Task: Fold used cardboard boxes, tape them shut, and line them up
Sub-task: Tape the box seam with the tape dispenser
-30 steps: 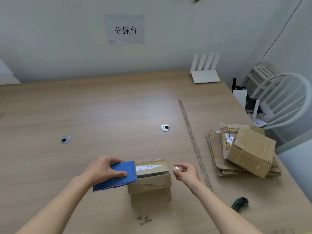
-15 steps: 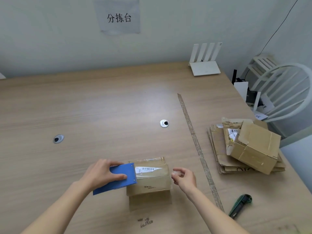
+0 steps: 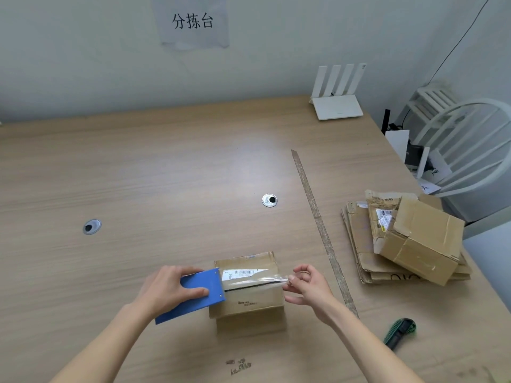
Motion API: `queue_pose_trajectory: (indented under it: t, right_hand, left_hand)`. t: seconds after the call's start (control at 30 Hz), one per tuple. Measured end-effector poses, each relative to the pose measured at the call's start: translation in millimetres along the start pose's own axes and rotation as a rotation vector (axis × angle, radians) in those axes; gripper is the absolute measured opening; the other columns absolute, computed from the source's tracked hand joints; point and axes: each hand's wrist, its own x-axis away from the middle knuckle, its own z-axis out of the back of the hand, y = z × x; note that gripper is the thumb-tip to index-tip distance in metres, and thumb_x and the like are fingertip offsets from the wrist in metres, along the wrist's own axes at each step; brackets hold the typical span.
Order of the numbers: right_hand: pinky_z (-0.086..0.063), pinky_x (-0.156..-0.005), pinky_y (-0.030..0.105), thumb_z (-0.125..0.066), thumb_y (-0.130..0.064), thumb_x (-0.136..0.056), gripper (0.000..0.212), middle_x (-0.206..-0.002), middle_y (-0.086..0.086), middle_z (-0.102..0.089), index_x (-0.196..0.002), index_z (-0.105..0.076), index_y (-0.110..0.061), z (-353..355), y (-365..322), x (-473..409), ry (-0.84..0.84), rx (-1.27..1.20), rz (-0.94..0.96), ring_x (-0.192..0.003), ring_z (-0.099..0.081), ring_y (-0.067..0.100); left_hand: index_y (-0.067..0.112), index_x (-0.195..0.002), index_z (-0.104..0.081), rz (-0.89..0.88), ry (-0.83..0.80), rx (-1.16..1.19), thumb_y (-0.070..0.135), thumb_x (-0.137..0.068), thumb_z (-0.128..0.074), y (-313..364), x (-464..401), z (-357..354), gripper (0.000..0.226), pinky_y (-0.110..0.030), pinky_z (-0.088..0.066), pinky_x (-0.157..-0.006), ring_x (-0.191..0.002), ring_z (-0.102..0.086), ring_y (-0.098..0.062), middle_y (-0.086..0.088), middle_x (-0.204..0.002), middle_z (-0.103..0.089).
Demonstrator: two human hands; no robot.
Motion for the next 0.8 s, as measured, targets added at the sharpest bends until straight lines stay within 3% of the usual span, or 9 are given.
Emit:
queue_pose_trajectory:
  t: [0.17, 0.3, 0.47, 0.8]
  right_hand:
    - [-0.062, -0.075, 0.052, -0.052, 0.001, -0.102, 0.015, -0.095, 0.009, -0.055, -0.099, -0.042, -0.01, -2.6, -7.5, 0.1, -0.035, -0.017, 0.001, -0.097, -0.075, 0.029]
    - [-0.06, -0.08, 0.058, -0.05, 0.0, -0.103, 0.014, -0.095, 0.008, -0.053, -0.099, -0.041, -0.01, -2.2, -12.2, 2.4, -0.022, -0.027, 0.004, -0.102, -0.073, 0.029]
    - [-0.063, -0.075, 0.042, -0.057, -0.004, -0.1, 0.011, -0.104, 0.01, -0.055, -0.104, -0.048, -0.01, -4.4, -11.3, 0.6, 0.126, 0.206, 0.103, -0.087, -0.067, 0.019]
    - [-0.063, -0.063, 0.033, -0.055, 0.004, -0.098, 0.017, -0.096, 0.015, -0.055, -0.107, -0.045, -0.006, -3.0, 9.6, -17.0, 0.201, 0.139, 0.064, -0.08, -0.069, 0.026]
  left_hand:
    - [0.065, -0.103, -0.056, -0.007, 0.005, -0.051, 0.08, -0.067, -0.06, 5.6, -4.7, -8.2, 0.039, -0.025, -0.051, -0.075, -0.09, -0.06, -0.002, 0.027, -0.102, -0.065]
    - [0.057, -0.119, -0.061, -0.015, 0.023, -0.058, 0.078, -0.07, -0.062, 10.6, -8.6, -9.4, 0.053, -0.023, -0.047, -0.069, -0.089, -0.059, -0.002, 0.026, -0.102, -0.065]
    - [0.054, -0.122, -0.061, -0.013, 0.022, -0.057, 0.08, -0.071, -0.06, 11.2, -10.0, -11.6, 0.058, -0.024, -0.048, -0.072, -0.091, -0.059, -0.003, 0.026, -0.105, -0.063]
    - [0.056, -0.118, -0.062, -0.03, 0.031, -0.035, 0.076, -0.073, -0.063, 13.2, -8.0, -13.2, 0.05, -0.021, -0.047, -0.071, -0.09, -0.059, -0.002, 0.027, -0.104, -0.065]
